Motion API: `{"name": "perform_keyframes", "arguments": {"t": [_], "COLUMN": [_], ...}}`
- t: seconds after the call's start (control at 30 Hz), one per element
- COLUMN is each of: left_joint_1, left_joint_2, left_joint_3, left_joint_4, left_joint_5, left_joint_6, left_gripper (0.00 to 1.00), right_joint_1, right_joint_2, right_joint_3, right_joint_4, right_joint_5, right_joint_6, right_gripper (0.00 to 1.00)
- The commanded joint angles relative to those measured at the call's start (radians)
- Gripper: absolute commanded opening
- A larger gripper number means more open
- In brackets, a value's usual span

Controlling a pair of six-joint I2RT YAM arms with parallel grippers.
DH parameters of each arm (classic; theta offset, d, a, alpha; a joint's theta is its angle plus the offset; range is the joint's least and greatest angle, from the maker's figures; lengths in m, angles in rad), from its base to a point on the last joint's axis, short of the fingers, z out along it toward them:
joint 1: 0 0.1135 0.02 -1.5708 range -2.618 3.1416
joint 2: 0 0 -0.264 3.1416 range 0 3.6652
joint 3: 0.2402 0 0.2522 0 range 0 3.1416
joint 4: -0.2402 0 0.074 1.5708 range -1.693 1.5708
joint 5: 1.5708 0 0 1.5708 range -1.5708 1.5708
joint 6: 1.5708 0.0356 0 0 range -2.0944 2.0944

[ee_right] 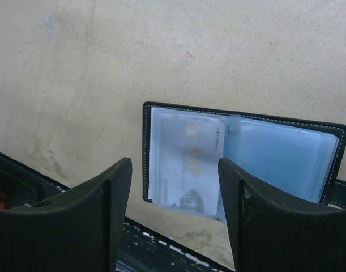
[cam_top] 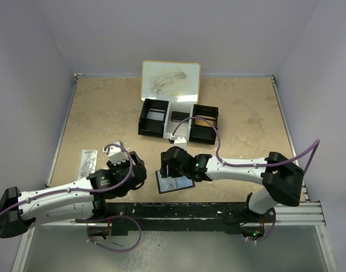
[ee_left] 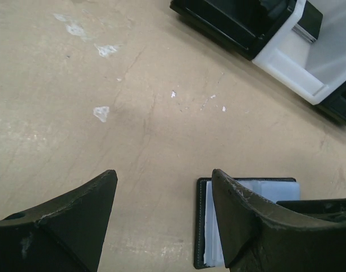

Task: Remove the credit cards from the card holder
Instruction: Remove the credit card from the card holder.

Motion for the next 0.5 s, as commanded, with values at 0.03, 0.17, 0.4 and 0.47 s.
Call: {"name": "perform_keyframes", "arguments": {"t": [0.03, 0.17, 0.4, 0.47], "left_joint_1": [-0.001, -0.001, -0.001, -0.001], "left_joint_2": [-0.049, -0.091, -0.131, -0.134], "left_joint_3": [0.054, 0.050, 0.046, 0.046], "left_joint_4": [-0.122, -0.150, -0.154, -0.152], "left_joint_5": [-0.117, -0.136, -0.138, -0.134], "left_joint_6": [-0.099, -0.118, -0.101, -0.097], "left_gripper": [0.66, 0.66, 0.68, 0.69], "right_joint_1": [0.042, 0.067, 0.096, 0.098], "right_joint_2": [0.072, 0.124, 0.194, 0.217], "right_joint_3": [0.079, 0.144, 0.207, 0.219], "right_joint_4": [-0.150, -0.187, -0.226, -0.236], "right_joint_5": [0.120, 0.133, 0.149, 0.150], "right_joint_6": [0.001, 0.000, 0.003, 0.007], "right_gripper": [0.68, 0.69, 0.69, 0.69]}}
